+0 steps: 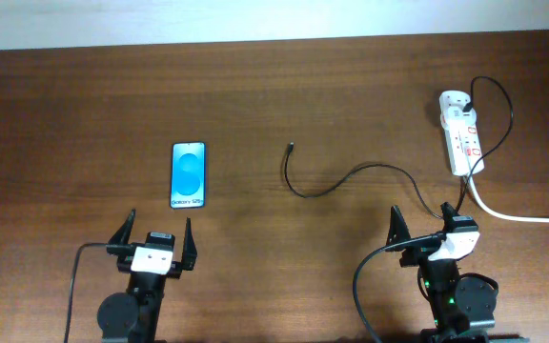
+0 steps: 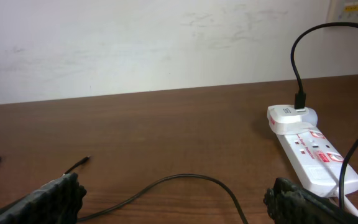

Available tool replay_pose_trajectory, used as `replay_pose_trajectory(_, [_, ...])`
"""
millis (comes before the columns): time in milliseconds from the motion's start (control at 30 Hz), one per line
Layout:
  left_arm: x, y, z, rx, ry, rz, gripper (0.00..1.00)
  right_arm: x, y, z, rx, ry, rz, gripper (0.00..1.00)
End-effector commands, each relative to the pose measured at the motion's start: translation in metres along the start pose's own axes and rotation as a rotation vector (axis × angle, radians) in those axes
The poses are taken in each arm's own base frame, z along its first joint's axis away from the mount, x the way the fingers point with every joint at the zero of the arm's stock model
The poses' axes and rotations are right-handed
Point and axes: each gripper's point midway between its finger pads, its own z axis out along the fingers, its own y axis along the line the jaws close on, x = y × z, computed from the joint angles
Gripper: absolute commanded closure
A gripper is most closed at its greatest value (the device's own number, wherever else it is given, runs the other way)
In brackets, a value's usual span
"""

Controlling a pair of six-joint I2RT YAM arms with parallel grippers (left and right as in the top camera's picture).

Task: Plug charger to phone and switch on socket

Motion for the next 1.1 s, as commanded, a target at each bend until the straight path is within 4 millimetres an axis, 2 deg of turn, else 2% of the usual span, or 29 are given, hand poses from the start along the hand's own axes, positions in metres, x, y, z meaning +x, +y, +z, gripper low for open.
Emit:
replay_pose_trajectory(0, [-0.016, 0.006, -0.001, -0.029, -0.067, 0.015, 0.01, 0.002, 0.002, 0.000, -0.009, 0.004, 0.007, 0.02])
replay_pose_trajectory(133, [-0.024, 0.008, -0.002, -0.038, -0.100, 0.016, 0.01, 0.002, 0.002, 0.000, -0.009, 0.004, 0.007, 0.02])
replay_pose_trajectory(333, [-0.027, 0.009, -0.002, -0.035, -0.115, -0.104, 0.01, 0.002, 0.002, 0.000, -0.009, 0.004, 0.007, 0.02])
replay_pose_trajectory(400, [-0.036, 0.011, -0.004, -0.033, -0.132, -0.141, 0.01, 0.002, 0.002, 0.000, -0.009, 0.004, 0.007, 0.02])
replay_pose_trajectory(467, [-0.051, 0.014, -0.007, -0.030, -0.145, -0.140, 0.01, 0.002, 0.002, 0.000, -0.009, 0.004, 0.007, 0.02])
replay_pose_trajectory(600, [-0.099, 0.027, -0.008, -0.028, -0.131, -0.140, 0.01, 0.002, 0.002, 0.000, -0.009, 0.004, 0.007, 0.02])
replay_pose_trajectory(667, [-0.133, 0.037, -0.001, -0.020, -0.090, -0.143, 0.01, 0.002, 0.002, 0.000, -0.009, 0.004, 0.007, 0.02])
replay_pose_trajectory(700, [-0.141, 0.040, 0.004, -0.015, -0.061, -0.146, 0.01, 0.002, 0.002, 0.000, -0.009, 0.004, 0.007, 0.02])
replay_pose_trajectory(767, [-0.159, 0.045, 0.025, 0.021, 0.053, -0.157, 0.01, 0.002, 0.002, 0.000, -0.009, 0.004, 0.007, 0.02])
replay_pose_trajectory(867, [-0.176, 0.047, 0.077, 0.102, 0.257, -0.183, 0.01, 0.002, 0.002, 0.000, -0.009, 0.004, 0.007, 0.02])
replay_pose_trajectory(933, [-0.173, 0.049, 0.110, 0.130, 0.404, -0.199, 0.01, 0.002, 0.002, 0.000, -0.009, 0.004, 0.007, 0.02])
replay_pose_trajectory(1033, [-0.155, 0.045, 0.162, 0.205, 0.681, -0.236, 0.01, 0.002, 0.002, 0.000, -0.009, 0.004, 0.007, 0.02])
replay_pose_trajectory(1067, [-0.147, 0.042, 0.168, 0.226, 0.749, -0.246, 0.01, 0.002, 0.002, 0.000, -0.009, 0.004, 0.007, 0.02])
